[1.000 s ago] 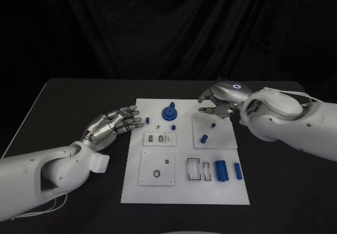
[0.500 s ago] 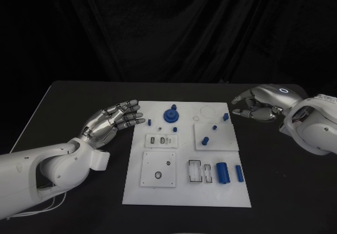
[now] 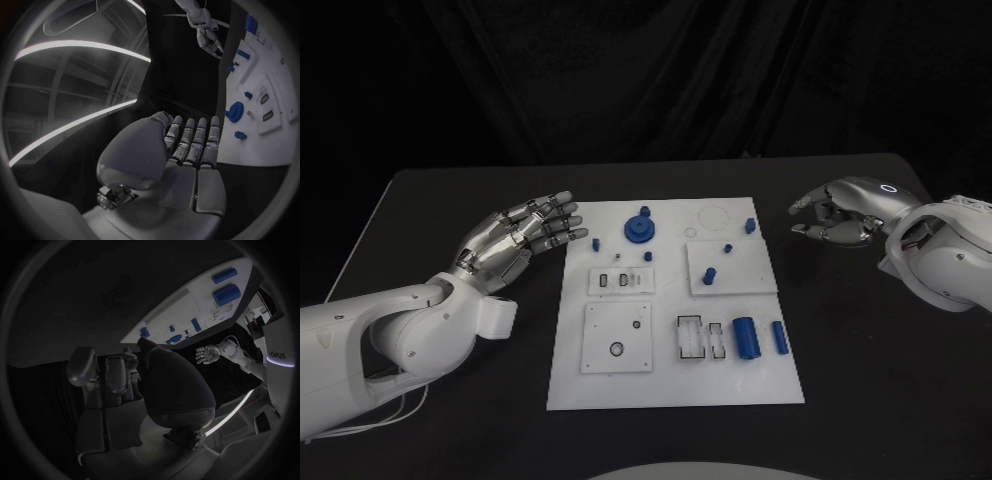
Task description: Assemble the parts on the task board
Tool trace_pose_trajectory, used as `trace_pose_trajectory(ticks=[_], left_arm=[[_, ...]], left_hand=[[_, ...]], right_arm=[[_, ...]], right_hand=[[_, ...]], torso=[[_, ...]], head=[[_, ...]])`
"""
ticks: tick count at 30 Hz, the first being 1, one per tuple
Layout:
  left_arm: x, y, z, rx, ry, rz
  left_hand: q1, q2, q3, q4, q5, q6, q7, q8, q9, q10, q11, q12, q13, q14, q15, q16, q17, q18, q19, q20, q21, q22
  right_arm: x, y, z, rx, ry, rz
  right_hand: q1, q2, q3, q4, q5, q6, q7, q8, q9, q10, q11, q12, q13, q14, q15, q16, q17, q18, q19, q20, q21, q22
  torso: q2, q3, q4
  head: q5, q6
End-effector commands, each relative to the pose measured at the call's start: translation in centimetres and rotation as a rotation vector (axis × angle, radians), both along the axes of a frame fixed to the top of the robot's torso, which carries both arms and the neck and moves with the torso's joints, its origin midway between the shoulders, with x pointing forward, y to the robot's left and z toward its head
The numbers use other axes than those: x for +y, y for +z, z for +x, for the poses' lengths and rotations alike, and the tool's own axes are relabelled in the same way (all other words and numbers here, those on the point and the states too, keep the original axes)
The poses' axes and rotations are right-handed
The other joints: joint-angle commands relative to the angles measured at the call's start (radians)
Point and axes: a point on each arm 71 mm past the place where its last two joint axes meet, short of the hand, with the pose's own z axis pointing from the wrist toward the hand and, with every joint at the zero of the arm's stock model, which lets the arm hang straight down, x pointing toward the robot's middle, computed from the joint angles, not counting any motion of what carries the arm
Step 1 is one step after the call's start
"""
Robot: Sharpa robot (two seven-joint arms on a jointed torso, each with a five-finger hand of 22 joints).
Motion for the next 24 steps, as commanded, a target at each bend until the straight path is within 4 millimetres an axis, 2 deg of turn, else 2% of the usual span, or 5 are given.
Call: trace_pose_trajectory(ticks=[1,4,9,14,24], left_arm=[[0.5,1.4,-0.1,-0.188,0.056,-0.054],[0.6,1.3,0.0,-0.191,0.061,-0.045],[0.7,1.2,0.0,-0.187,0.06,-0.039],[0.7,1.0,0.1,-0.18,0.055,-0.036],[0.7,0.6,0.2,-0.167,0.051,-0.031]], left_hand=[[-0.006,-0.006,0.006,-0.004,0.003,-0.005,0.007,0.001,0.0,-0.016,-0.004,-0.011,-0.002,-0.085,-0.013,-0.06,-0.007,-0.001,-0.05,-0.014,-0.027,-0.012],[-0.015,-0.006,0.009,-0.011,0.002,-0.016,0.008,-0.002,-0.001,-0.036,-0.02,-0.023,-0.003,-0.191,-0.032,-0.146,-0.017,-0.002,-0.16,-0.034,-0.095,-0.041],[-0.016,-0.005,0.009,-0.012,0.002,-0.02,0.008,-0.003,-0.001,-0.038,-0.021,-0.025,-0.004,-0.198,-0.033,-0.151,-0.017,-0.003,-0.178,-0.036,-0.107,-0.047],[-0.017,-0.005,0.01,-0.013,0.002,-0.023,0.009,-0.004,-0.001,-0.04,-0.02,-0.026,-0.004,-0.199,-0.031,-0.152,-0.017,-0.004,-0.184,-0.035,-0.111,-0.048],[-0.019,-0.004,0.011,-0.015,0.001,-0.029,0.011,-0.006,-0.002,-0.044,-0.017,-0.03,-0.004,-0.204,-0.026,-0.154,-0.017,-0.006,-0.207,-0.03,-0.126,-0.055]], right_arm=[[0.0,-0.4,0.3,-0.003,-0.01,0.012],[0.4,-1.0,0.5,0.003,0.002,0.01],[1.1,-1.3,1.0,-0.001,0.019,0.011],[1.7,-1.6,1.3,0.002,0.031,0.007],[2.3,-1.9,1.7,-0.003,0.045,0.011]], right_hand=[[0.012,0.001,0.004,0.004,-0.001,-0.003,-0.002,-0.004,-0.001,-0.005,0.0,-0.005,-0.004,-0.008,0.001,-0.003,-0.002,0.01,-0.009,-0.001,-0.006,0.111],[0.014,-0.003,0.002,0.007,-0.006,-0.009,-0.002,-0.007,-0.004,-0.005,0.001,-0.012,-0.011,-0.009,0.001,-0.008,-0.005,0.01,-0.01,-0.001,-0.013,0.109],[0.014,-0.007,-0.002,0.013,-0.018,-0.015,0.0,-0.01,-0.006,-0.004,0.002,-0.019,-0.018,-0.009,0.002,-0.013,-0.008,0.011,-0.01,-0.001,-0.021,0.106],[0.011,-0.007,-0.005,0.02,-0.027,-0.018,0.001,-0.01,-0.008,-0.005,0.003,-0.023,-0.024,-0.011,0.003,-0.017,-0.011,0.012,-0.011,0.0,-0.027,0.104],[0.003,-0.003,-0.01,0.032,-0.035,-0.02,0.003,-0.01,-0.01,-0.006,0.004,-0.027,-0.029,-0.011,0.004,-0.021,-0.012,0.012,-0.011,0.001,-0.034,0.103]], torso=[[-0.004,0.0145,-0.007],[-0.004,0.0204,-0.0116],[-0.002,0.0285,-0.0072],[-0.002,0.0295,-0.0047],[-0.004,0.0268,-0.0063]], head=[[0.005,-0.004],[0.008,-0.005],[0.004,-0.007],[-0.001,-0.006],[-0.007,-0.008]])
